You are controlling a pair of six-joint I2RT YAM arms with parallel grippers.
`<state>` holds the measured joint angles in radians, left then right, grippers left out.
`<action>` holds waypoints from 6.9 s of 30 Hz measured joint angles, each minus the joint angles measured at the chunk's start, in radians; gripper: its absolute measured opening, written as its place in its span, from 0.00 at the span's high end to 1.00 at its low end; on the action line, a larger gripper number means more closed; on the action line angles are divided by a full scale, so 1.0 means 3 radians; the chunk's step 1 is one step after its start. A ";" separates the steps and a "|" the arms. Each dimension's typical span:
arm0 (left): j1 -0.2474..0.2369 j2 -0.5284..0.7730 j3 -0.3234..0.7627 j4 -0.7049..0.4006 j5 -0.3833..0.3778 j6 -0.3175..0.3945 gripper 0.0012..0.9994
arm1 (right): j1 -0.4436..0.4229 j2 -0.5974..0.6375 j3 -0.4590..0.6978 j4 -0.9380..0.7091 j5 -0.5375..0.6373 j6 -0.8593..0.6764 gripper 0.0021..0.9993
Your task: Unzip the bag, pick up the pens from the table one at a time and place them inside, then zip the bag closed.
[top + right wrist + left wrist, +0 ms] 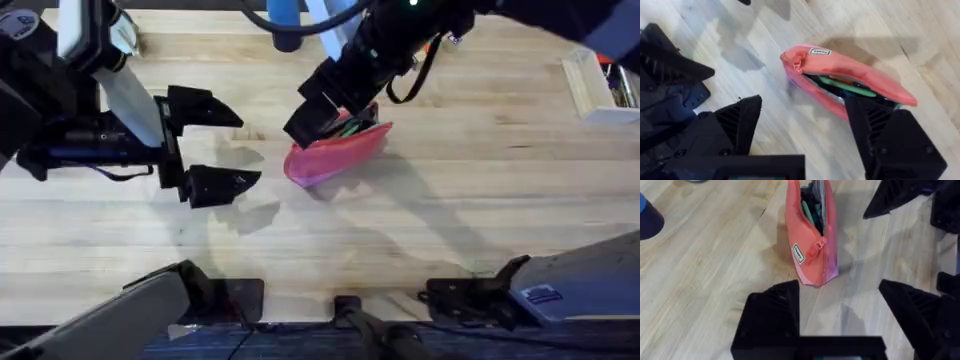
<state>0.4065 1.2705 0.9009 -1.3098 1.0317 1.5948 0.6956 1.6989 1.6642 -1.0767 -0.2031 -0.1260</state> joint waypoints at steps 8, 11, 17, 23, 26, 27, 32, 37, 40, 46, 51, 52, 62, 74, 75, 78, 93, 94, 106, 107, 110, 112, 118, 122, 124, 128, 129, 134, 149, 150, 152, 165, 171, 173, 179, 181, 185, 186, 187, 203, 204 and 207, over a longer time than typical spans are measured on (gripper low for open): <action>0.0000 0.0000 0.0000 0.0000 0.0000 -0.0001 0.01 | 0.0000 0.0023 0.0000 0.0010 -0.0001 0.0282 0.00; 0.0000 0.0000 0.0000 0.0001 0.0001 -0.0001 0.01 | 0.0000 0.0023 0.0000 0.0032 -0.0001 0.0318 0.00; 0.0000 0.0000 0.0000 0.0001 0.0000 0.0000 0.01 | 0.0000 0.0065 0.0000 0.0188 -0.0001 0.0351 0.00; 0.0000 0.0000 0.0000 0.0001 0.0000 -0.0001 0.00 | 0.0052 0.0237 0.0000 0.0291 -0.0001 0.0436 0.00; 0.0000 0.0000 0.0000 0.0000 0.0000 -0.0001 0.01 | 0.0113 0.0314 0.0000 0.0349 -0.0001 0.0448 0.00; 0.0000 0.0000 0.0000 0.0001 0.0000 -0.0001 0.01 | 0.0134 0.0341 0.0000 0.0371 0.0000 0.0449 0.00; 0.0000 0.0000 0.0000 0.0001 0.0000 -0.0001 0.00 | 0.0183 0.0468 0.0000 0.0470 0.0000 0.0460 0.00; 0.0000 0.0001 0.0000 0.0001 0.0000 -0.0001 0.01 | 0.0182 0.0643 0.0000 0.0461 0.0001 0.0473 0.02; 0.0001 0.0000 0.0000 0.0001 0.0000 -0.0001 0.01 | 0.0183 0.0703 0.0000 0.0450 0.0001 0.0474 0.05; 0.0000 0.0000 0.0000 0.0001 0.0000 -0.0001 0.01 | 0.0183 0.0718 0.0000 0.0448 0.0001 0.0472 0.07; 0.0000 0.0000 0.0000 0.0001 0.0000 -0.0001 0.01 | 0.0183 0.0768 0.0000 0.0433 0.0003 0.0471 0.14; 0.0000 0.0000 0.0000 0.0001 0.0000 -0.0001 0.01 | 0.0183 0.0780 0.0000 0.0432 0.0003 0.0472 0.16; 0.0000 0.0000 0.0000 0.0001 0.0000 -0.0001 0.01 | 0.0183 0.0800 0.0000 0.0395 0.0004 0.0469 0.53; 0.0000 0.0000 0.0000 0.0001 0.0000 -0.0001 0.01 | 0.0187 0.0800 0.0000 0.0370 0.0004 0.0446 0.97; 0.0000 0.0000 0.0000 0.0001 0.0000 0.0000 0.01 | 0.0187 0.0800 0.0000 0.0370 0.0004 0.0446 0.97; 0.0000 0.0000 0.0000 0.0001 0.0000 -0.0001 0.01 | 0.0187 0.0800 0.0000 0.0371 0.0004 0.0446 0.97; 0.0000 0.0000 0.0000 0.0001 0.0008 -0.0001 0.01 | 0.0187 0.0800 0.0294 0.0310 0.0003 0.0446 0.97; 0.0000 0.0000 0.0000 0.0001 0.0015 -0.0001 0.01 | 0.0187 0.0800 0.0294 0.0308 0.0003 0.0446 0.97; -0.0011 0.0000 0.0000 0.0001 0.0056 -0.0003 0.01 | 0.0165 0.0800 0.0295 0.0352 0.0156 0.0508 0.97; -0.0020 0.0000 0.0000 0.0002 0.0056 -0.0003 0.01 | 0.0156 0.0800 0.0295 0.0359 0.0158 0.0520 0.97; -0.0098 0.0000 0.0000 0.0009 0.0056 -0.0003 0.01 | 0.0113 0.0800 0.0299 0.0407 0.0185 0.0547 0.97; -0.0170 0.0000 0.0000 0.0044 0.0051 -0.0003 0.01 | 0.0083 0.0800 0.0305 0.0424 0.0195 0.0561 0.97; -0.0298 0.0164 0.0000 0.0070 -0.0018 -0.0003 0.01 | 0.0046 0.0800 0.0310 0.0437 0.0203 0.0583 0.97; -0.0298 0.0439 0.0000 0.0086 -0.0024 -0.0004 0.01 | 0.0046 0.0800 0.0312 0.0437 0.0203 0.0583 0.97; -0.0298 0.0573 0.0000 0.0088 -0.0024 -0.0004 0.01 | 0.0046 0.0800 0.0312 0.0436 0.0203 0.0583 0.97; -0.0298 0.0788 0.0000 0.0091 -0.0013 -0.0004 0.01 | 0.0046 0.0800 0.0312 0.0419 0.0203 0.0583 0.97; -0.0298 0.0827 0.0000 0.0092 -0.0011 -0.0004 0.01 | 0.0046 0.0800 0.0312 0.0407 0.0203 0.0583 0.97; -0.0298 0.0880 0.0000 0.0098 -0.0009 -0.0004 0.01 | 0.0046 0.0800 0.0313 0.0285 0.0203 0.0583 0.97; -0.0169 0.0880 0.0000 0.0066 -0.0009 0.0130 0.00 | 0.0047 0.0232 0.0356 -0.0155 0.0202 0.0604 0.57; -0.0126 0.0880 0.0000 0.0049 -0.0009 0.0137 0.01 | 0.0049 0.0219 0.0359 -0.0216 0.0203 0.0608 0.42; -0.0031 0.0880 0.0000 -0.0021 -0.0006 0.0184 0.01 | 0.0052 0.0213 0.0359 -0.0342 0.0203 0.0609 0.14; 0.0453 0.0880 0.0000 -0.0569 0.0129 0.1192 0.01 | 0.0246 0.0212 0.0359 -0.0565 0.0178 0.1764 0.00; 0.0474 0.0880 0.0000 -0.0588 0.0098 0.1481 0.01 | 0.0352 0.0213 0.0359 -0.0376 0.0035 0.2401 0.00; 0.0474 0.0880 0.0000 -0.0562 0.0052 0.1520 0.01 | 0.0357 0.0213 0.0359 -0.0375 0.0001 0.2507 0.00; 0.0474 0.0880 0.0000 -0.0509 -0.0026 0.1550 0.01 | 0.0356 0.0213 0.0359 -0.0293 -0.0013 0.2869 0.00; 0.0474 0.0880 0.0000 -0.0504 -0.0027 0.1550 0.01 | 0.0356 0.0213 0.0359 -0.0276 -0.0013 0.2970 0.00; 0.0474 0.0880 0.0000 -0.0505 -0.0027 0.1549 0.01 | 0.0357 0.0212 0.0359 -0.0239 -0.0013 0.3194 0.00; 0.0474 0.0880 0.0000 -0.0505 -0.0027 0.1550 0.01 | 0.0359 0.0214 0.0359 -0.0239 -0.0011 0.3248 0.00; 0.0474 0.0880 0.0000 -0.0504 -0.0027 0.1550 0.01 | 0.0365 0.0214 0.0359 -0.0239 -0.0011 0.3311 0.00; 0.0474 0.0880 0.0000 -0.0495 -0.0027 0.1550 0.01 | 0.0595 0.0333 0.0359 -0.0159 0.0273 0.3770 0.00; 0.0474 0.0880 0.0000 -0.0492 -0.0027 0.1550 0.01 | 0.0595 0.0337 0.0359 -0.0140 0.0302 0.3778 0.00; 0.0474 0.0880 0.0000 -0.0480 -0.0027 0.1550 0.01 | 0.0597 0.0338 0.0359 -0.0116 0.0427 0.3869 0.00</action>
<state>0.5488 1.5345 0.9009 -1.4539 1.0237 2.0598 0.8746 1.8004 1.7718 -1.1115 -0.0751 1.0347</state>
